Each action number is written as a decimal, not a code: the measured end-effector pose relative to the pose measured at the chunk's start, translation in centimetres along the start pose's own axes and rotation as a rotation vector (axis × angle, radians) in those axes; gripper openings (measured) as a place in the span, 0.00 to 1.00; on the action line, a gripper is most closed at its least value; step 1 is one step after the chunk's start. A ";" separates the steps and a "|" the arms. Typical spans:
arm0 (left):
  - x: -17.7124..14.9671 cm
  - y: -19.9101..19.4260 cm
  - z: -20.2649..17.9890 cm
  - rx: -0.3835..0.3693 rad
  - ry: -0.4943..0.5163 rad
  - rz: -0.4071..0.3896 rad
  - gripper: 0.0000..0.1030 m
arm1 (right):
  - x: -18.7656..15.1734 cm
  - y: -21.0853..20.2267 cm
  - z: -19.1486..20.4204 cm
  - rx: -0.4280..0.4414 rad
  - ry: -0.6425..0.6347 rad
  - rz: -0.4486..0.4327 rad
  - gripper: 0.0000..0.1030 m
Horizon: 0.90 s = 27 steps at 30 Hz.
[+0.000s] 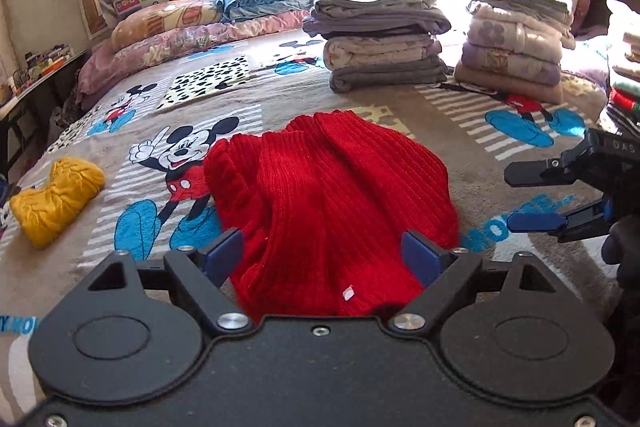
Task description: Fold clothes
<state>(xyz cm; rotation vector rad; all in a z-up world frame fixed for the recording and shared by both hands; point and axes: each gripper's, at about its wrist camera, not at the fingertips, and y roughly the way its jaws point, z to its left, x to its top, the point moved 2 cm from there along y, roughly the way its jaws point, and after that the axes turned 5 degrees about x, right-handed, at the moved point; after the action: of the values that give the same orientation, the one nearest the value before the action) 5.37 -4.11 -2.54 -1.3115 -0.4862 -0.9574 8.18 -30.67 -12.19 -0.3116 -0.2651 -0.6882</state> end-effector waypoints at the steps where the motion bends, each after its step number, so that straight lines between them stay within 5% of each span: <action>1: 0.3 0.9 -0.8 0.014 0.038 0.004 0.85 | -0.2 0.2 -0.1 -0.006 -0.003 0.005 0.80; 7: 2.1 8.1 -5.2 0.195 0.359 0.014 0.84 | -0.3 1.5 -1.8 0.010 0.072 0.018 0.81; 14: 2.1 16.6 -6.6 0.278 0.473 0.184 0.59 | 1.0 2.0 -3.9 0.031 0.169 -0.037 0.82; 18: 2.8 18.9 -5.8 0.307 0.465 0.229 0.48 | 1.4 2.0 -4.4 0.054 0.206 -0.049 0.82; 20: 3.2 19.7 -5.3 0.305 0.458 0.248 0.34 | 1.6 2.0 -4.6 0.059 0.222 -0.056 0.82; 23: 3.7 19.8 -4.0 0.275 0.380 0.255 0.16 | 1.7 2.0 -4.7 0.063 0.232 -0.061 0.82; 27: 4.8 18.2 -0.8 0.231 0.187 0.225 0.07 | 1.6 1.8 -4.6 0.058 0.217 -0.054 0.82</action>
<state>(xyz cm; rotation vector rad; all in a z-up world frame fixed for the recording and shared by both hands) 22.57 -6.97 -9.63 -1.0330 -0.2876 -0.8010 11.15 -31.98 -16.28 -0.1727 -0.0864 -0.7596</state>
